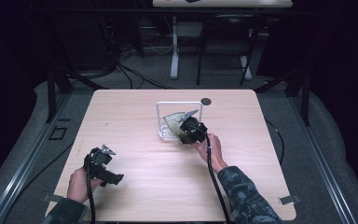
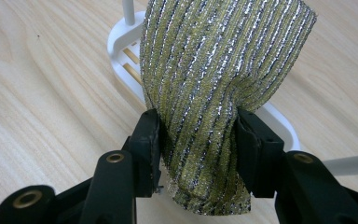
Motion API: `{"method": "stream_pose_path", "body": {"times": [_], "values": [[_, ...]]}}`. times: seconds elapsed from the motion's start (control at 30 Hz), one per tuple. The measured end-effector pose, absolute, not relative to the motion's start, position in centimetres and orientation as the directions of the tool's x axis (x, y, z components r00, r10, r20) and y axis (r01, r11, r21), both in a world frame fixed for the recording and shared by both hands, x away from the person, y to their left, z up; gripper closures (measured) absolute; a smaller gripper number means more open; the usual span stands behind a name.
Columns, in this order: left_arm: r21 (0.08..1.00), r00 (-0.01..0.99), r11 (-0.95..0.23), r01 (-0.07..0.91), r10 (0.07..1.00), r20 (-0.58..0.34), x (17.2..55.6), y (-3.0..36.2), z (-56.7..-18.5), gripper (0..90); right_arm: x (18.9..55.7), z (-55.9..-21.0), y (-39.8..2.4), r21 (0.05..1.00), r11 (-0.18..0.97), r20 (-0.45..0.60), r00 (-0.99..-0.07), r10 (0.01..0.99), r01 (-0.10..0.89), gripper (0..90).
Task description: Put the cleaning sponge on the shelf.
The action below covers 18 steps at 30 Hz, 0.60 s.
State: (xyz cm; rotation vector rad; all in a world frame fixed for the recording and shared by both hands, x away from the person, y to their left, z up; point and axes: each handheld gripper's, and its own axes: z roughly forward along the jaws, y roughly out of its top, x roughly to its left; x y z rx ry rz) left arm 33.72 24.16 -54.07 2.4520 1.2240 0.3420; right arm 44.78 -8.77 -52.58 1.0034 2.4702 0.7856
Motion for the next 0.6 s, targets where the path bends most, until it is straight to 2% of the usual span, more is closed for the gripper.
{"method": "stream_pose_path", "body": {"times": [0.37,0.6], "values": [[0.432,0.592,-0.551,0.714,0.804,0.046,33.7,24.2,-54.1,0.0,45.3,-53.2,-8.2,0.599,0.604,-0.127,-0.682,0.720,0.526,52.3],[0.427,0.595,-0.554,0.714,0.802,0.047,33.7,24.2,-54.1,0.1,45.5,-53.7,-8.0,0.592,0.599,-0.126,-0.673,0.729,0.538,47.7]]}}
